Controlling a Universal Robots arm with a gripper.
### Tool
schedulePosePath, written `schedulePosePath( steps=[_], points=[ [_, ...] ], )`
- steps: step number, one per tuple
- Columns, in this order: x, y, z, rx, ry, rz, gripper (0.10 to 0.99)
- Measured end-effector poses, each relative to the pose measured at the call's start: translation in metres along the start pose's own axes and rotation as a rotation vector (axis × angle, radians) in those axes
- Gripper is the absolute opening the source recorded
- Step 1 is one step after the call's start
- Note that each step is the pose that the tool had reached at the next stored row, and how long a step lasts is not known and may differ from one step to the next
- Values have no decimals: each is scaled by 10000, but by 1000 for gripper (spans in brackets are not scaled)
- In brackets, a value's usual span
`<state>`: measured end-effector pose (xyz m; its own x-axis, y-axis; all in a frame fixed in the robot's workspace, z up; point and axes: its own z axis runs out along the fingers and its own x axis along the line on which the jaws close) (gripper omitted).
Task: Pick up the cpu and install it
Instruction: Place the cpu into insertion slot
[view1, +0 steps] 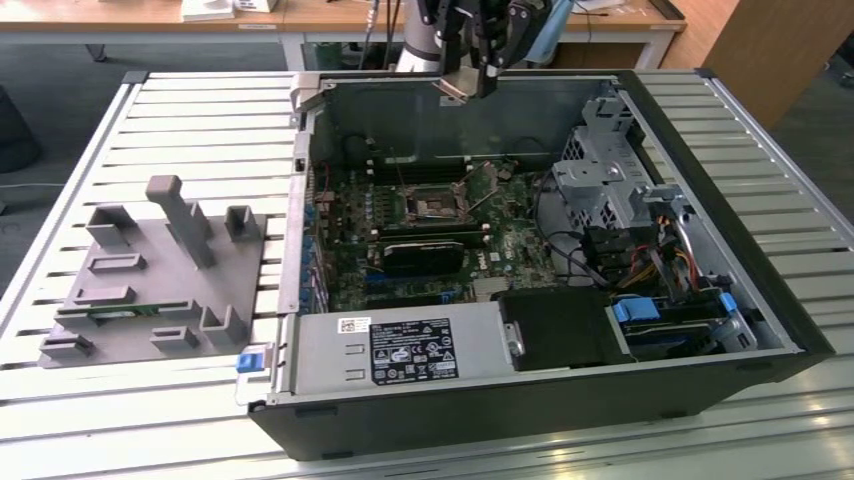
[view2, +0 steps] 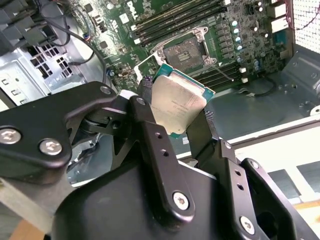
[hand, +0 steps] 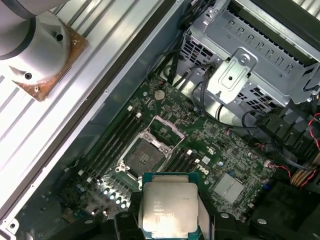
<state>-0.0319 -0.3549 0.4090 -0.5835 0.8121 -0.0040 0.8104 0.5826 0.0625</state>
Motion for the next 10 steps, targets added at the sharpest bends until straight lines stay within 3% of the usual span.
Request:
schedulePosePath(
  steps=[10],
  points=[
    [2,1,3,4,-64,1024,525]
  ],
)
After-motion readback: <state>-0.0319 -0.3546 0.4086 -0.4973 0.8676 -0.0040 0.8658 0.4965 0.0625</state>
